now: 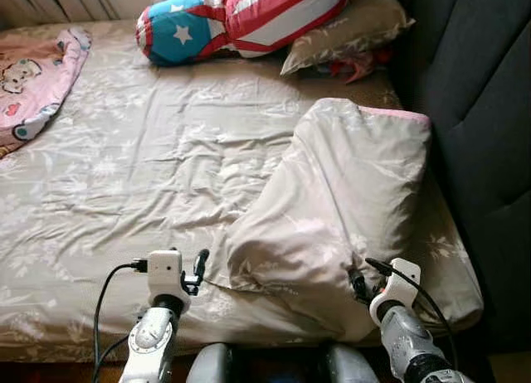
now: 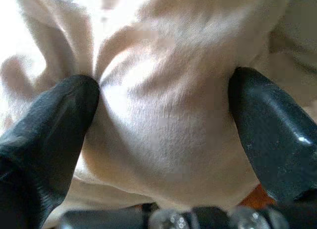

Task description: Clean up the room

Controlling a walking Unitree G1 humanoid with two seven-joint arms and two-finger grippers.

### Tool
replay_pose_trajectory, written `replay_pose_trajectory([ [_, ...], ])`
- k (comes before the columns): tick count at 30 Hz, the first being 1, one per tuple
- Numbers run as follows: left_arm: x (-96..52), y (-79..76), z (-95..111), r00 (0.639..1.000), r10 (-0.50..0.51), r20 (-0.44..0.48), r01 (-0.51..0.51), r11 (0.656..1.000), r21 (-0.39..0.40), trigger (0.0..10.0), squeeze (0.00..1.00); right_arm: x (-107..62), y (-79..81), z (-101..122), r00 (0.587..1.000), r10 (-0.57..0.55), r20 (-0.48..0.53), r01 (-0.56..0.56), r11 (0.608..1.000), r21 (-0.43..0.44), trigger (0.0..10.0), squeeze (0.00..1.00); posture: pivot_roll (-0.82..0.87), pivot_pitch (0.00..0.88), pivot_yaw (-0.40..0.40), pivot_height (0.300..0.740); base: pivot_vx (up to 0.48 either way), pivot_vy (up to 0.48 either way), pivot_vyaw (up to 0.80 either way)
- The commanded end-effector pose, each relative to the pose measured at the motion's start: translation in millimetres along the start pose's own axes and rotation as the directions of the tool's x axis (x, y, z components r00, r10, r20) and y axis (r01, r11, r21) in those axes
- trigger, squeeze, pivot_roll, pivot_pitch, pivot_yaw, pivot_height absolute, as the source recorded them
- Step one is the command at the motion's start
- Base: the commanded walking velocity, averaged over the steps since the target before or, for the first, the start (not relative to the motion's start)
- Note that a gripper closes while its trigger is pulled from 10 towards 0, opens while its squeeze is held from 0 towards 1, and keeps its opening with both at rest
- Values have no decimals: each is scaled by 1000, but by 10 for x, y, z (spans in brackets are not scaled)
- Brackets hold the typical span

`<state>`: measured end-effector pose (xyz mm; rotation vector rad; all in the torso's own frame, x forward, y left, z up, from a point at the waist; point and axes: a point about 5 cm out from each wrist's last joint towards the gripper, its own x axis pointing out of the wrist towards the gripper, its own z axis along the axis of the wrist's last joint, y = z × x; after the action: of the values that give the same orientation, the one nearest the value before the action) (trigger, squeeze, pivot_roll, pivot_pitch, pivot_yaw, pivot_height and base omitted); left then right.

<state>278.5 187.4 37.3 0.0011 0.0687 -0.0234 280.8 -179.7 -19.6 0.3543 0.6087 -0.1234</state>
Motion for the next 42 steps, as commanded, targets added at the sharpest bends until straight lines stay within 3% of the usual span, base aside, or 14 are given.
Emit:
replay_pose_trajectory([
  [1, -49, 21, -48, 1000, 1, -24, -1, 1000, 1, 10000, 0, -56, 61, -338, 989, 30, -142, -30, 1000, -1, 10000, 0, -9, 243, 80, 666, 0, 0, 0],
  [4, -59, 22, -40, 1000, -2, -23, 3, 1000, 7, 10000, 0, -80, 54, -424, 985, 29, -171, -31, 1000, -6, 10000, 0, -4, 245, 83, 666, 0, 0, 0],
  [5, -65, 28, -37, 1000, -3, -24, 3, 1000, 8, 10000, 0, -88, 49, -448, 984, 28, -178, -29, 1000, -5, 2549, 0, 1, 249, 88, 666, 0, 0, 0],
  [6, -78, 36, -40, 1000, -4, -26, 4, 1000, 12, 10000, 0, -100, 38, -481, 983, 20, -184, -21, 1000, -4, 0, 0, 1, 249, 90, 666, 0, 0, 0],
  [20, -115, -22, -60, 999, -11, -40, 11, 1000, 13, 10000, 0, -145, -56, -562, 981, -9, -194, 0, 999, -48, 0, 0, -12, 252, 78, 666, 0, 0, 0],
  [38, -103, -88, -88, 999, -7, -48, 7, 1000, 2, 10000, 0, -140, 11, -566, 983, 15, -183, -35, 994, -107, 0, 0, -42, 235, 52, 666, 0, 0, 0],
  [42, -114, -92, -113, 999, -4, -54, 4, 1000, 1, 10000, 0, -150, -9, -579, 985, 4, -175, -23, 994, -110, 0, 0, -56, 193, 51, 666, 0, 0, 0],
])
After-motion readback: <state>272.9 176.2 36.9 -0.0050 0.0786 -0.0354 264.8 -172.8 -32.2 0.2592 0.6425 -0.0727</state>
